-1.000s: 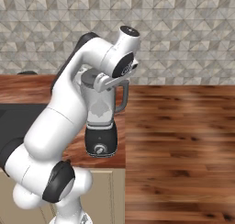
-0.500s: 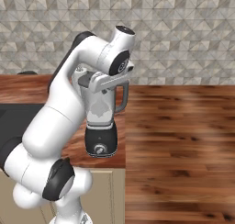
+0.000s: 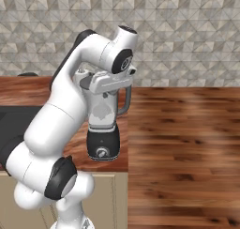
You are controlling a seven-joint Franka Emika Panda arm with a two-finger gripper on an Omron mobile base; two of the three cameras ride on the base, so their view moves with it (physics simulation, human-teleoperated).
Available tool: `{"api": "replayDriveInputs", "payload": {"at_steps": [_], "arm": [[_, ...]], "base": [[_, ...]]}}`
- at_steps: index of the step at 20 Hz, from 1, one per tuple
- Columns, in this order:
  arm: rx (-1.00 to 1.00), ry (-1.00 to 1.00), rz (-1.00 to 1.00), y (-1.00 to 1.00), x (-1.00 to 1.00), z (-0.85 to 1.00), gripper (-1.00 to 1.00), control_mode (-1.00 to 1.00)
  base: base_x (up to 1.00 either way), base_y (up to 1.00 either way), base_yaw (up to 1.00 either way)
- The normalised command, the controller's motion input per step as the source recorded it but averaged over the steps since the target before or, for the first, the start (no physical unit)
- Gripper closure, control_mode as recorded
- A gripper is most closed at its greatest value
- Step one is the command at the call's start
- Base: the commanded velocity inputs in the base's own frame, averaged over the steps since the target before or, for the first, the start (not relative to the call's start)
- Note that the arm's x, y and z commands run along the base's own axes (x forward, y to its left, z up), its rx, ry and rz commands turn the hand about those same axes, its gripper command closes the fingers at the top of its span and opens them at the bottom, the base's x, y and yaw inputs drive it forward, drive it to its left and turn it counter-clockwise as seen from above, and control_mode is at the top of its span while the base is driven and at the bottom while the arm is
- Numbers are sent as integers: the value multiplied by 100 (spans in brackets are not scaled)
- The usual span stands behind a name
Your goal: Grab the lemon wedge and garlic from the fridge, place them in the blender, close the lid, and turn on the blender to create a marinade.
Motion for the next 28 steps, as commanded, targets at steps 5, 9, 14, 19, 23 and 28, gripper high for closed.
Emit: {"api": "replayDriveInputs", "payload": {"at_steps": [5, 9, 14, 19, 23, 28], "arm": [[-1, 0, 0, 1, 0, -23, 100, -100], [-1, 0, 0, 3, -1, -14, -100, -100], [0, -4, 0, 0, -11, 0, -100, -100], [0, -14, 0, 0, -25, 0, -100, -100], [0, -19, 0, 0, -24, 0, -100, -100], [0, -18, 0, -12, -26, -7, -100, -100]], "base": [[0, 0, 0], [0, 0, 0], [0, 0, 0], [0, 0, 0], [0, 0, 0], [0, 0, 0]]}}
